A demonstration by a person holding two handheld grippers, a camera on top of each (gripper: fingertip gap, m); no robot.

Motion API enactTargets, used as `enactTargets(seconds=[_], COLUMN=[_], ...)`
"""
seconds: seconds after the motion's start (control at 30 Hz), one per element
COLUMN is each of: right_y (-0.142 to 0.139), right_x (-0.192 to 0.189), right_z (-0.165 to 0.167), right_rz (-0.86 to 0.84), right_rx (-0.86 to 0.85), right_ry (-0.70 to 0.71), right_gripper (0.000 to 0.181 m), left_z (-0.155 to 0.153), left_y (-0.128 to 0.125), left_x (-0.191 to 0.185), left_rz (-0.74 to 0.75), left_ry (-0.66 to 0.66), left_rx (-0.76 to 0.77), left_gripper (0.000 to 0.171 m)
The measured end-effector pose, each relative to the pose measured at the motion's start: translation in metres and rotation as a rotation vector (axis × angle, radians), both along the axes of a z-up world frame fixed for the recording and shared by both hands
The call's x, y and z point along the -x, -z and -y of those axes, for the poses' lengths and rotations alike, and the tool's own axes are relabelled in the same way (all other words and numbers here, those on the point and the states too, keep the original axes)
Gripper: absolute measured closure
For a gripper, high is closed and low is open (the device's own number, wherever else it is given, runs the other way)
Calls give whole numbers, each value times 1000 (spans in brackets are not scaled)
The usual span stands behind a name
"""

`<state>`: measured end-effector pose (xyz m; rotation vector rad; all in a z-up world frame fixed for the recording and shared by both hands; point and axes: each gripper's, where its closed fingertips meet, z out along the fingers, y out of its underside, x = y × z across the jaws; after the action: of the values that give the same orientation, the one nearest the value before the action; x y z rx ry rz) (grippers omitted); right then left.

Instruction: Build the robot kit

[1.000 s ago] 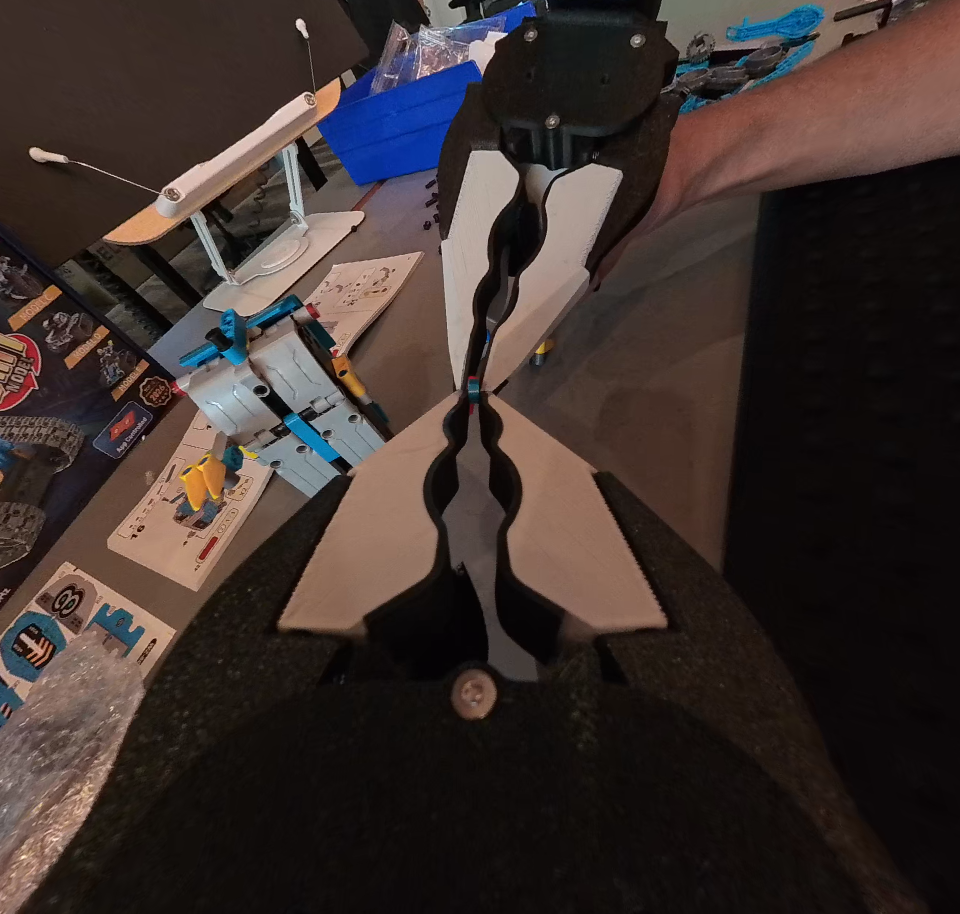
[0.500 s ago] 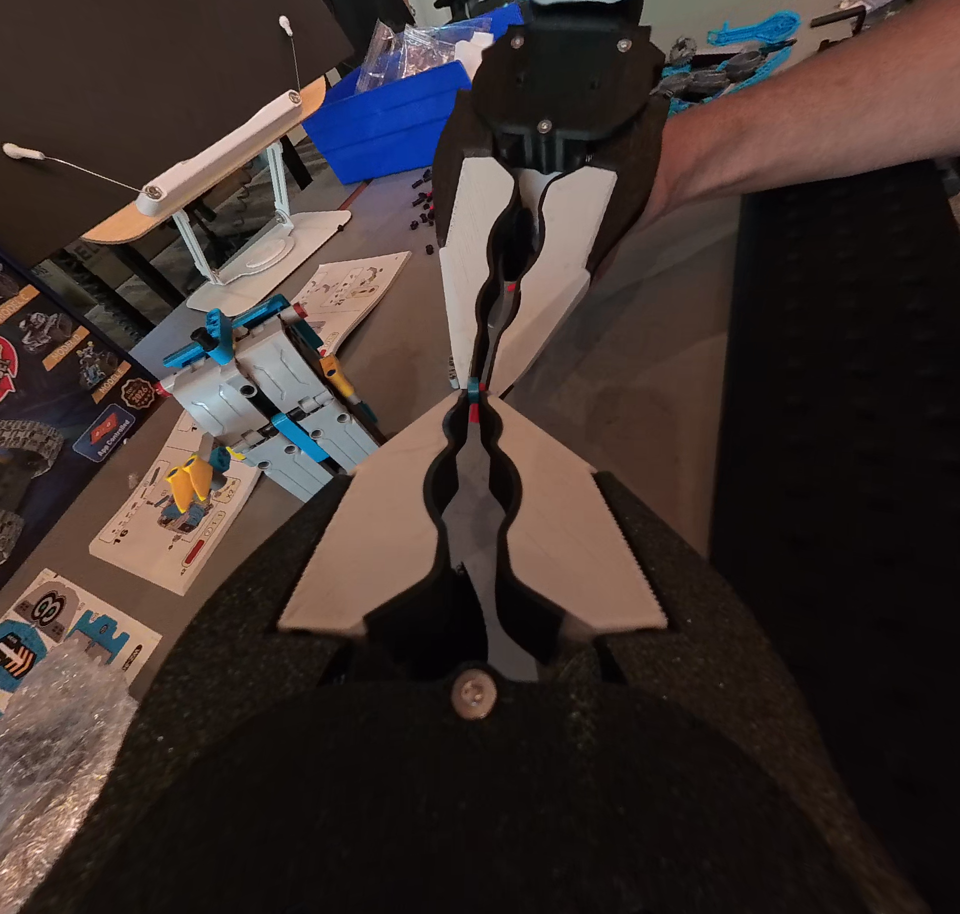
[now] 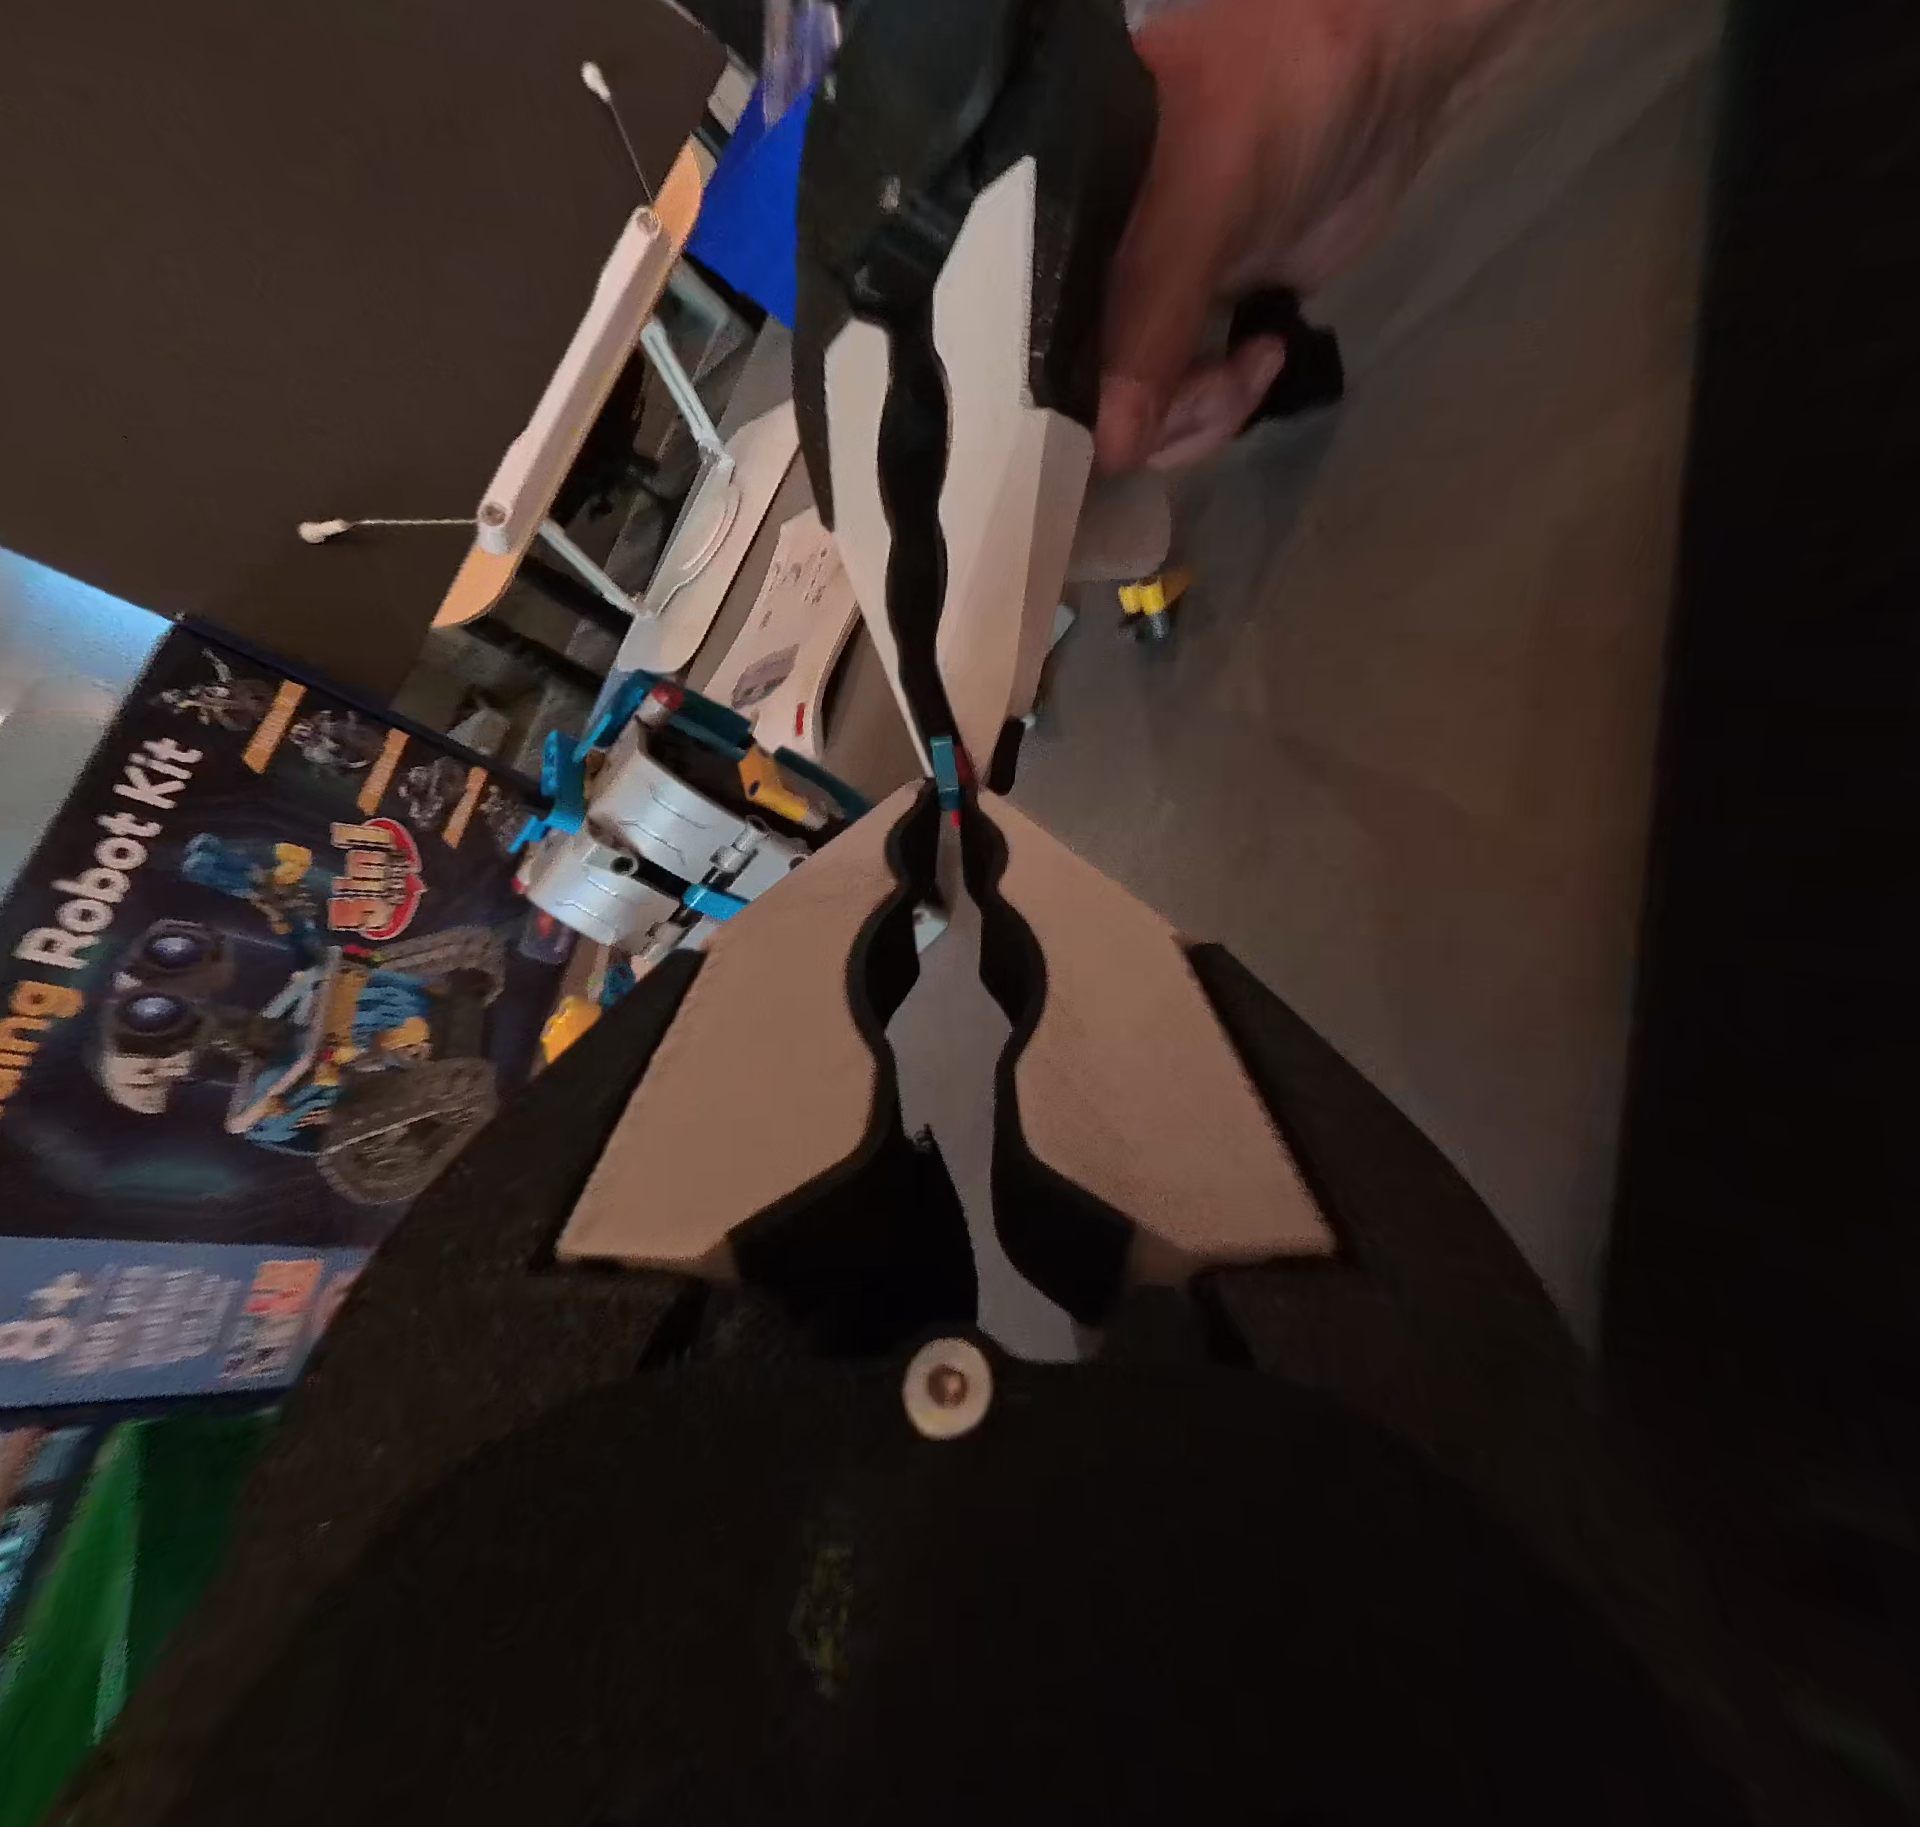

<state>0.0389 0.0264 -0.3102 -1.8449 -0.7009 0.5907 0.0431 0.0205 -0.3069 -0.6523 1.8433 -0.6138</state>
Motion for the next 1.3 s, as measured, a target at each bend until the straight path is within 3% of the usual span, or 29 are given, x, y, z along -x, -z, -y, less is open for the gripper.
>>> enactTargets(seconds=[0.13,0.23,0.47,0.63,0.8,0.93,1.03,1.3], right_y=[6,4,-2,-12,-33,-40,-38,-39], right_x=[-2,-3,-2,-9,-12,-19,-20,-20], right_z=[-2,-1,-1,-4,-3,-12,-15,-20], right_rz=[30,40,69,52,43,190,319,420], right_rx=[16,-6,-63,-109,-215,-335,-380,-413], right_ry=[19,15,17,47,82,201,250,303], right_gripper=[177,177,177,178,177,178,178,178], left_z=[-2,0,-1,-20,-32,-21,-21,-23], left_y=[6,4,-3,-23,-22,-27,-30,-27], left_x=[-2,-2,-1,-2,-8,-13,-14,-17], left_rz=[-24,-29,-78,-12,3,22,37,30], left_ry=[-33,-29,-6,-34,-62,8,11,-16], left_rx=[-132,-72,284,584,902,1134,1148,1166], left_gripper=[169,169,169,169,169,169,169,169])
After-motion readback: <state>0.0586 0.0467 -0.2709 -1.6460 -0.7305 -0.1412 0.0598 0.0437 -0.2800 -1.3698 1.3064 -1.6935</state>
